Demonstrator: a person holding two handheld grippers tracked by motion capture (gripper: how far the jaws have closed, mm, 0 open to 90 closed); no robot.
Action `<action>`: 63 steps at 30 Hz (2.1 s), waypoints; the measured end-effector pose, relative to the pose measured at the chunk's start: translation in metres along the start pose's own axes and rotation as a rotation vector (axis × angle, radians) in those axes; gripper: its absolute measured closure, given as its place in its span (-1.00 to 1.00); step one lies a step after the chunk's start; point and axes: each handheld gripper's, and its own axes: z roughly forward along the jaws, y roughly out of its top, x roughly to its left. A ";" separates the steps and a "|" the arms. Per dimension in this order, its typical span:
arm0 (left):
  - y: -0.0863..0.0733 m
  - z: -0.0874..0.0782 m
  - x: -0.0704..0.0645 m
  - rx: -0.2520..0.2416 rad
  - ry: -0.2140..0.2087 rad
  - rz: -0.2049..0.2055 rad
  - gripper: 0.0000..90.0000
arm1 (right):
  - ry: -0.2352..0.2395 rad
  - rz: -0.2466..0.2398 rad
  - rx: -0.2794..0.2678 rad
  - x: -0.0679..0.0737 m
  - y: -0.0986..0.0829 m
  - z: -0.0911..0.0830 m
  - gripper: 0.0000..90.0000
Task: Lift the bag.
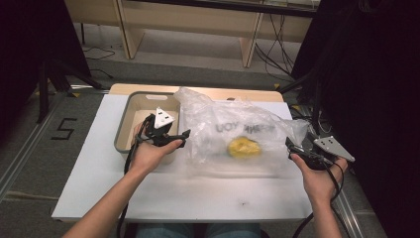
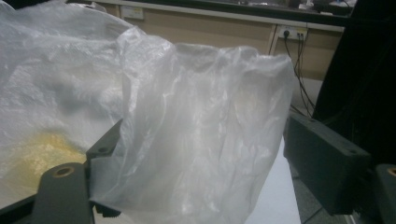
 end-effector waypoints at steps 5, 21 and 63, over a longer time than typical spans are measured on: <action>0.000 0.000 0.000 -0.001 0.001 0.003 -0.34 | 0.000 0.003 -0.016 -0.001 0.001 -0.005 -0.64; -0.002 0.000 -0.003 0.008 -0.005 0.015 -0.34 | 0.043 -0.014 -0.054 0.006 0.013 -0.017 -0.74; -0.029 -0.037 -0.005 0.040 -0.110 0.085 -0.38 | 0.123 -0.033 0.039 0.014 -0.017 -0.025 -0.66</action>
